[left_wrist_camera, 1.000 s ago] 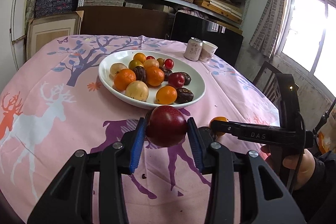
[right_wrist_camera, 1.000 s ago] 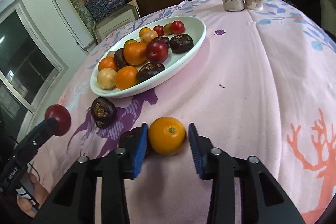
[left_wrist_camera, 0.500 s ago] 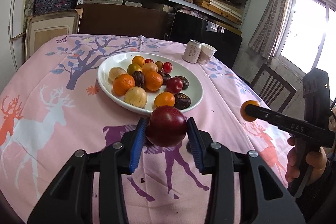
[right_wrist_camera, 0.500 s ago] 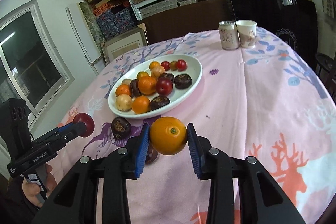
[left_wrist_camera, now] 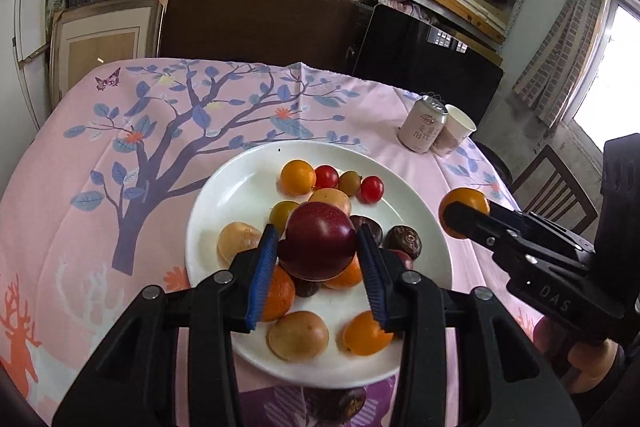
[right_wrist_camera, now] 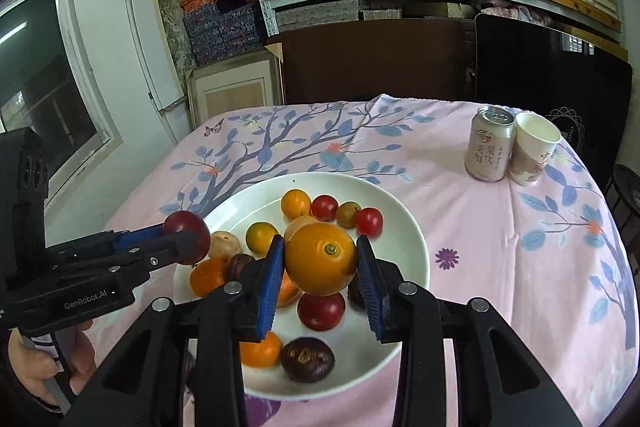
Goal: Organize fruits
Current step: 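Release the red tomato and mandarin onto the white plate with both grippers, then grasp a dark purple fruit with the left gripper while the right gripper grasps another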
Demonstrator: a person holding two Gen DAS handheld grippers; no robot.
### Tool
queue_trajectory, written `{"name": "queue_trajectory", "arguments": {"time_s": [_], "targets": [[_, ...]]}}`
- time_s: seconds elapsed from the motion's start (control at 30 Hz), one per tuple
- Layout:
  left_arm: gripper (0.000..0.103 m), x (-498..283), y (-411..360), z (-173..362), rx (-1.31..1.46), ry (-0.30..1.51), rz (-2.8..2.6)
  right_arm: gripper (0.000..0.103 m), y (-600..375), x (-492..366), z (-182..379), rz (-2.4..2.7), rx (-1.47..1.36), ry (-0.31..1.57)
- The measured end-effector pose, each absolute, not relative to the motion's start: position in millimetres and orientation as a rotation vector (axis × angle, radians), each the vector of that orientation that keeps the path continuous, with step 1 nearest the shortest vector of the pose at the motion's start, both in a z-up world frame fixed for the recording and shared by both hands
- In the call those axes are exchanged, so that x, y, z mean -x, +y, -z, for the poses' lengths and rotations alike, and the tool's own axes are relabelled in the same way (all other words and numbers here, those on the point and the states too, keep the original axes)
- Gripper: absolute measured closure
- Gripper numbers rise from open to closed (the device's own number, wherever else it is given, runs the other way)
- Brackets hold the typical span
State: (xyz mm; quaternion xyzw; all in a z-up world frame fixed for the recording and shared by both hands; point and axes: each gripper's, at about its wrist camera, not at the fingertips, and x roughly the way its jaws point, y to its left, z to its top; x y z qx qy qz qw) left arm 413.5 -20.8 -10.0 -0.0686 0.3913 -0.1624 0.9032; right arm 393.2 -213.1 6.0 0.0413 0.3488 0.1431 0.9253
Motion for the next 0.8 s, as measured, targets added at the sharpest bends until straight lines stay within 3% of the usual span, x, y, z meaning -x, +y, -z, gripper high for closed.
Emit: {"name": "queue_trajectory", "arguments": {"time_s": [0.07,0.23,0.37,0.4,0.63,0.8], "targets": [[0.063,-426,-22,18,0.151,0.834,0.323,0.065,-209,-401,2,-0.296,-0.074,0.723],[0.035,-422,-12,16,0.202,0.803,0.314,0.05,-213,-388,-1,-0.287,-0.069,0.68],[0.031,-384,-4,0,0.178,0.751,0.346,0.048,-232,-352,-10,-0.303,-0.135,0.677],[0.026,-370,-4,-2,0.152,0.739,0.353,0.046,-236,-338,-11,-0.313,-0.147,0.678],[0.024,-277,-36,37,-0.215,0.714,0.343,0.04,-263,-235,16,-0.307,-0.229,0.634],[0.024,-273,-58,70,-0.269,0.768,0.331,0.039,-274,-216,42,-0.283,-0.298,0.643]]}}
